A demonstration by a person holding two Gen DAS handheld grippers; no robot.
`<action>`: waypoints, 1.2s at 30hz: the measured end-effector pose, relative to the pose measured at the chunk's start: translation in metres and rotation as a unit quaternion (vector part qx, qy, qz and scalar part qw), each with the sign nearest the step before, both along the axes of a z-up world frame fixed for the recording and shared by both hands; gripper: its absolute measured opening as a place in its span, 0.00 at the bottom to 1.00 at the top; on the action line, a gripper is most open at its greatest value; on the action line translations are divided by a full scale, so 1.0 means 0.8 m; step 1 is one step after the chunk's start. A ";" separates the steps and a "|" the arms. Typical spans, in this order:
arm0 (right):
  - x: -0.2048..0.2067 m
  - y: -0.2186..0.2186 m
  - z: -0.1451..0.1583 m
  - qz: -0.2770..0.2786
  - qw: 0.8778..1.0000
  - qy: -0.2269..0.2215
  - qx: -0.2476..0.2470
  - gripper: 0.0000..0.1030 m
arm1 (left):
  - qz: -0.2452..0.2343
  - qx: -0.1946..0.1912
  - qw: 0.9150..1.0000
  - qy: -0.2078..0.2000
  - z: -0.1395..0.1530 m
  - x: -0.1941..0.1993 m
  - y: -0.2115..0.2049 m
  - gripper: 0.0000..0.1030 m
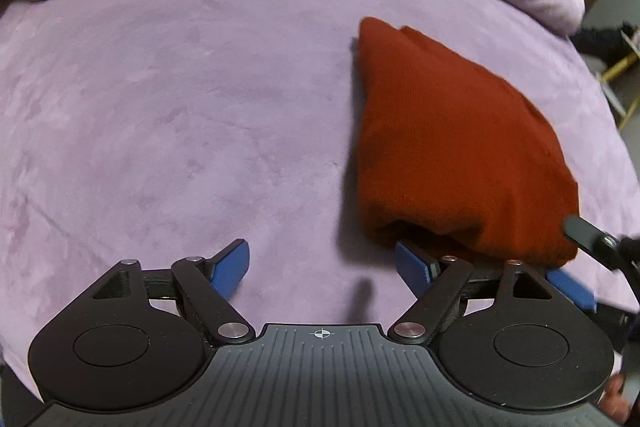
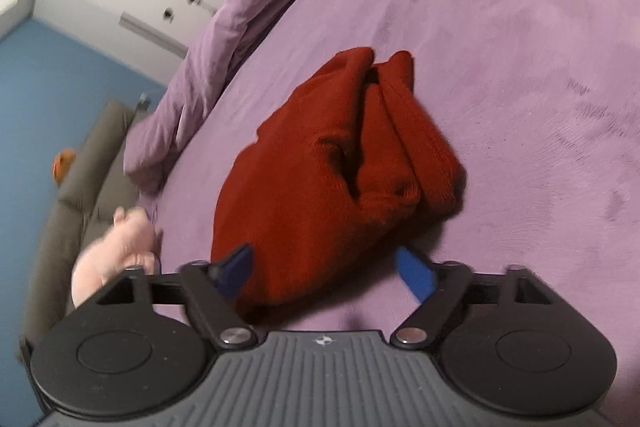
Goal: Fold small clothes
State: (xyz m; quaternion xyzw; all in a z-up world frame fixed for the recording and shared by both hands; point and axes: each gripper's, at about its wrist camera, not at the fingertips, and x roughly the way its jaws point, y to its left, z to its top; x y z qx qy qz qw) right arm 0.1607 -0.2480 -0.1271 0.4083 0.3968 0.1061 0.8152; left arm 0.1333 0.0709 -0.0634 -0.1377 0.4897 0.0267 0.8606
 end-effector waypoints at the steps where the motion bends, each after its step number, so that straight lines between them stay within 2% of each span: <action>1: 0.005 0.001 -0.004 -0.003 1.000 0.009 0.001 0.44 | -0.004 0.009 1.000 0.001 0.000 0.004 -0.005 0.82; 2: 0.008 -0.002 -0.005 -0.006 1.000 0.014 0.003 0.40 | -0.009 0.017 1.000 0.001 0.000 0.006 -0.009 0.82; 4: 0.009 -0.006 -0.008 -0.008 0.999 0.012 0.030 0.16 | -0.018 0.030 0.999 0.002 -0.002 0.011 -0.018 0.82; 6: 0.008 -0.014 -0.013 -0.009 0.996 -0.001 0.092 0.14 | -0.020 0.044 0.999 0.005 -0.004 0.017 -0.024 0.82; 7: 0.007 -0.017 -0.014 -0.012 0.994 -0.006 0.108 0.14 | -0.021 0.046 0.999 0.005 -0.006 0.019 -0.026 0.82; 11: 0.010 -0.021 -0.016 -0.013 0.991 -0.008 0.130 0.13 | -0.018 0.046 0.999 0.014 -0.011 0.028 -0.030 0.81; 16: 0.010 -0.024 -0.024 -0.016 0.982 -0.014 0.186 0.13 | 0.008 0.040 0.999 0.013 -0.013 0.031 -0.019 0.81; 17: 0.010 -0.024 -0.023 -0.015 0.984 -0.016 0.179 0.13 | 0.017 0.030 0.999 0.013 -0.013 0.031 -0.013 0.81; 19: 0.009 -0.023 -0.017 -0.011 0.991 -0.013 0.133 0.12 | 0.037 0.014 0.999 0.008 -0.011 0.029 -0.002 0.81; 21: 0.008 -0.017 -0.007 0.003 0.999 0.008 0.032 0.12 | 0.046 0.014 0.999 0.002 -0.010 0.025 0.005 0.81; 22: 0.008 -0.013 -0.002 0.011 1.000 0.011 -0.015 0.13 | 0.045 0.015 0.999 0.004 -0.010 0.023 0.008 0.81; 23: 0.006 -0.013 0.002 0.019 0.999 0.007 -0.036 0.14 | 0.043 0.014 0.999 0.007 -0.009 0.020 0.010 0.81; 25: -0.004 -0.019 0.015 0.019 0.998 -0.007 -0.065 0.20 | 0.048 0.021 0.999 0.006 -0.002 0.012 0.018 0.79; 27: -0.009 -0.023 0.034 0.019 0.995 -0.026 -0.096 0.23 | 0.064 0.046 0.997 -0.007 0.008 0.003 0.027 0.79; 28: -0.009 -0.023 0.043 0.018 0.993 -0.039 -0.108 0.28 | 0.075 0.056 0.995 -0.016 0.014 0.002 0.031 0.79; 30: -0.003 -0.019 0.057 0.018 0.991 -0.060 -0.116 0.34 | 0.083 0.047 0.995 -0.031 0.023 0.007 0.033 0.79; 33: 0.023 -0.001 0.062 0.029 0.990 -0.071 -0.119 0.34 | 0.063 0.028 0.997 -0.035 0.026 0.025 0.019 0.79; 36: 0.038 0.027 0.059 0.067 0.979 -0.064 -0.184 0.32 | 0.022 0.047 0.999 -0.017 0.013 0.047 -0.006 0.79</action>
